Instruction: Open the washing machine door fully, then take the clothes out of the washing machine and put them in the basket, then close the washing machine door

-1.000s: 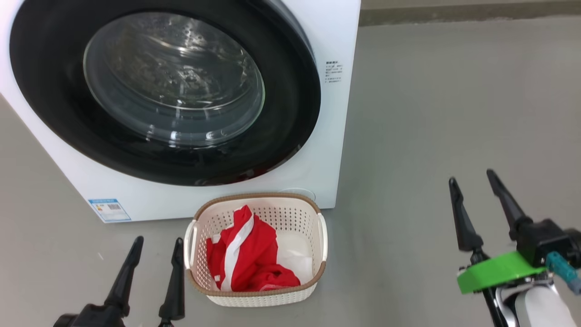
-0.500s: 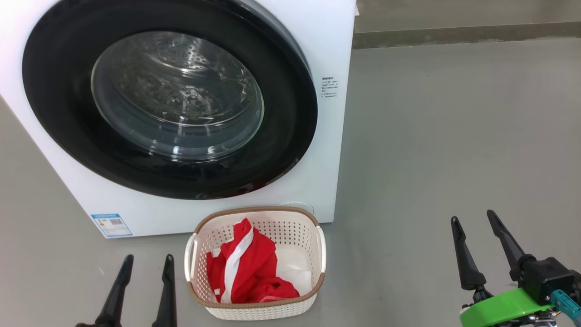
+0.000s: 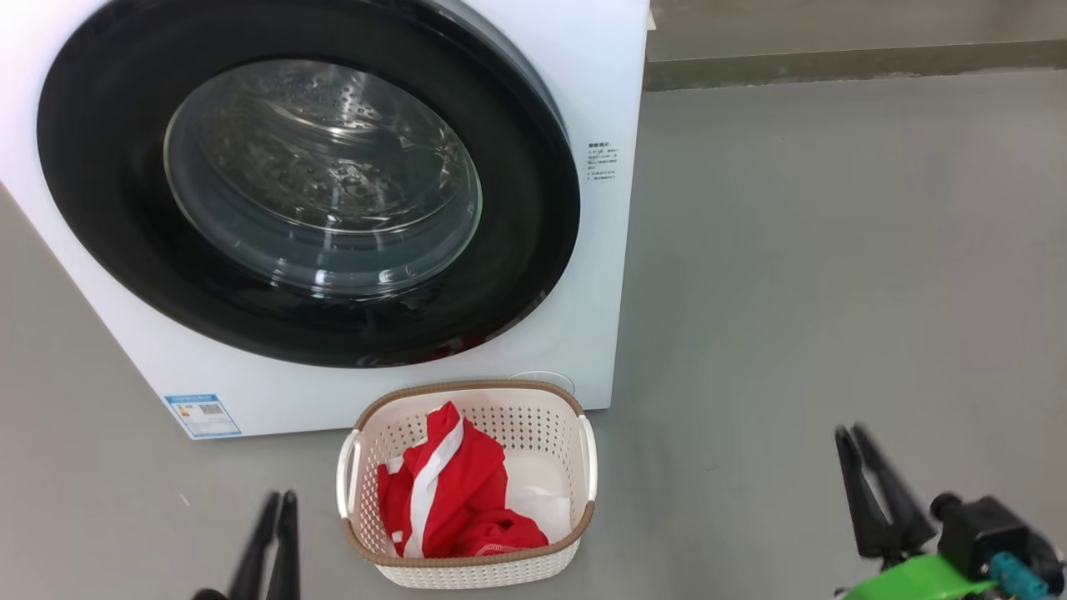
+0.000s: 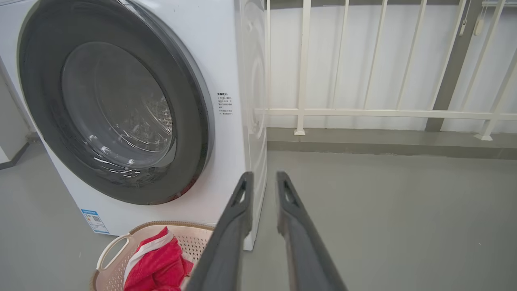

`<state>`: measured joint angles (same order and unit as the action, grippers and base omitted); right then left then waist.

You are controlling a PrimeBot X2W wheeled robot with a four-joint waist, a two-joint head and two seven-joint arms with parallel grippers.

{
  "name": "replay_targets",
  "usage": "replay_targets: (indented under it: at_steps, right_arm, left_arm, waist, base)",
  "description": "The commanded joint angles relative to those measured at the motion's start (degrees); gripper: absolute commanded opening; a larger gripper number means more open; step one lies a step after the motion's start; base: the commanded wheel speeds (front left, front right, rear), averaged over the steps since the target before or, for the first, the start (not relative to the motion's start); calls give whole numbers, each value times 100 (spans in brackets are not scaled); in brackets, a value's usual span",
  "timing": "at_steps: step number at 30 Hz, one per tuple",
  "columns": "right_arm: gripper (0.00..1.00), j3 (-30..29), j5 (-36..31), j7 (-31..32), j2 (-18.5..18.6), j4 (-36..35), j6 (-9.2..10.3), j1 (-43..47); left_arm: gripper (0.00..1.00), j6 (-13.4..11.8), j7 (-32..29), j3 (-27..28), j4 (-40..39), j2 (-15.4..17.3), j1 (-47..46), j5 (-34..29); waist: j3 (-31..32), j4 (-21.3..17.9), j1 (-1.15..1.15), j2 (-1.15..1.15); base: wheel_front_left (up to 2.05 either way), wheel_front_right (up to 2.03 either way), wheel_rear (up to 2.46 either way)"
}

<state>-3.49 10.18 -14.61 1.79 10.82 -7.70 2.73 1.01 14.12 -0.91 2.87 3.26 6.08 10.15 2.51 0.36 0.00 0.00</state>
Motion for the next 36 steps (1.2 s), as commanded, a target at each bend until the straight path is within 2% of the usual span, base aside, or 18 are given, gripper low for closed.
replay_targets:
  at_steps: [1, 8, 13, 36]
  right_arm:
    - [0, 3, 8, 2, -8, 36, 0, 16]
    - [0, -18, 468, 124, -1, 51, 1, -33]
    - [0, -28, 796, 206, 4, 63, 2, -69]
    - [0, -83, 2302, 593, 25, 115, 6, -238]
  left_arm:
    - [0, 1, -4, -3, 38, -11, 5, 7]
    - [0, 37, -134, 55, 109, -12, -72, 462]
    - [0, 63, -210, 78, 149, -14, -117, 791]
    - [0, 182, -582, 208, 343, -18, -341, 2301]
  waist:
    - [0, 0, 0, 0]
    - [-1, -2, 13, 0]
    - [-24, -3, 1, 0]
    - [-75, -10, 0, 0]
  base:
    - [0, 0, 0]
    - [0, 0, 0]
    - [0, 0, 0]
    - [0, 0, 0]
